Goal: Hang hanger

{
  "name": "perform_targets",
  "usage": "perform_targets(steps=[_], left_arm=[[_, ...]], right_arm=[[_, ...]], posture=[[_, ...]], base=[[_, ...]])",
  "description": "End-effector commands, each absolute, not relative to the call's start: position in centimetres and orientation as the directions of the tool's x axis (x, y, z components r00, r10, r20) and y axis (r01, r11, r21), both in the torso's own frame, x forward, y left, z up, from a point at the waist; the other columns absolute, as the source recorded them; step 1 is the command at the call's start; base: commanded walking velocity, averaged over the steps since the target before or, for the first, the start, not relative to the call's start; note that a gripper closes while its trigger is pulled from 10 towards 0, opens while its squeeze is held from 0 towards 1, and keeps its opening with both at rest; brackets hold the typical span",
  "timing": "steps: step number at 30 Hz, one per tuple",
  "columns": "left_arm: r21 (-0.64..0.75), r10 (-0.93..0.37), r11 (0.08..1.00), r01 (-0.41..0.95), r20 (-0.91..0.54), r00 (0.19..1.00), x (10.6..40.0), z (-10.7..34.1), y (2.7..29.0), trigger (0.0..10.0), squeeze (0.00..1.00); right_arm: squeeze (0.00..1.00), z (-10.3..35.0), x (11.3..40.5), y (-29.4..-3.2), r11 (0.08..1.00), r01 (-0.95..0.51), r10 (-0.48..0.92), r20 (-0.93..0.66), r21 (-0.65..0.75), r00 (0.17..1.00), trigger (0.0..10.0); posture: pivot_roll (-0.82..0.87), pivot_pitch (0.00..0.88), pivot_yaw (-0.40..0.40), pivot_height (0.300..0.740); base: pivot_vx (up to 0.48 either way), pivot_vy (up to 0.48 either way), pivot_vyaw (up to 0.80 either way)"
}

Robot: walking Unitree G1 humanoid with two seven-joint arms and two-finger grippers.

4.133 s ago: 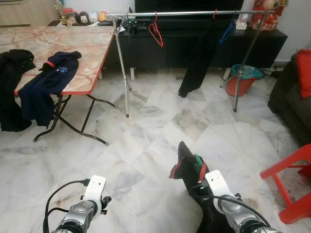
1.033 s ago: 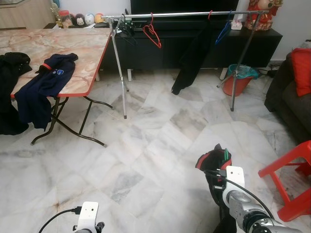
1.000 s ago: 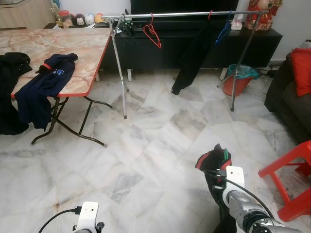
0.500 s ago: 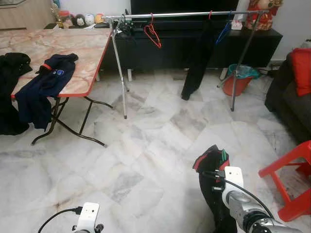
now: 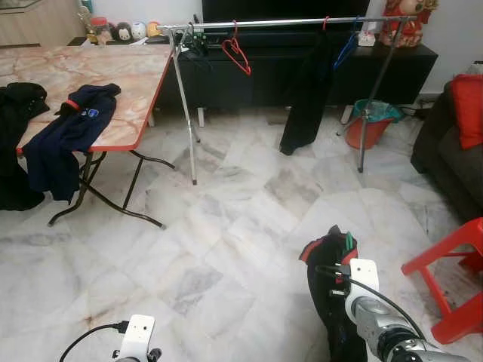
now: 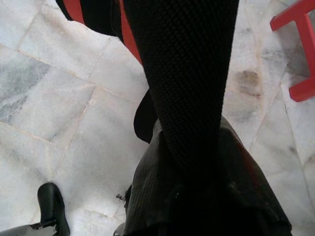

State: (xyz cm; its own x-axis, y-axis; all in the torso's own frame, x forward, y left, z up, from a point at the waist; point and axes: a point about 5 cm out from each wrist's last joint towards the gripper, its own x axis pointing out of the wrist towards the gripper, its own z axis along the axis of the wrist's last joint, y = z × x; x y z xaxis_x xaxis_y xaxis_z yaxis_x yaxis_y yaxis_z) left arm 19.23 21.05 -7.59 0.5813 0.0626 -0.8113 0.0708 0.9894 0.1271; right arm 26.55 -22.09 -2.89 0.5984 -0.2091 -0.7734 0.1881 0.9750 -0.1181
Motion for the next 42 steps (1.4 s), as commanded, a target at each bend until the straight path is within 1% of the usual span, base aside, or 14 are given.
perform_targets(steps=[1,38,42], left_arm=[[0.136,0.067,0.987,0.086,-0.832,0.551,18.42,-7.95,21.44,10.0,0.0],[0.136,0.064,0.986,0.092,-0.834,0.548,18.18,-8.01,21.66,10.0,0.0],[0.14,0.06,0.984,0.111,-0.845,0.532,18.14,-8.05,21.67,10.0,0.0]], right_arm=[[0.0,-2.36,27.21,-22.02,0.974,0.204,-0.21,-0.754,-0.102,0.622,10.0],[0.0,-2.52,27.08,-21.82,0.971,0.22,-0.21,-0.752,-0.088,0.625,10.0],[0.0,-2.49,27.12,-21.81,0.971,0.222,-0.21,-0.752,-0.086,0.625,10.0]], posture=[[0.08,0.0,0.014,0.74],[0.08,0.0,0.024,0.74],[0.08,0.0,0.025,0.74]], base=[[0.0,0.0,0.0],[0.0,0.0,0.0],[0.0,0.0,0.0]])
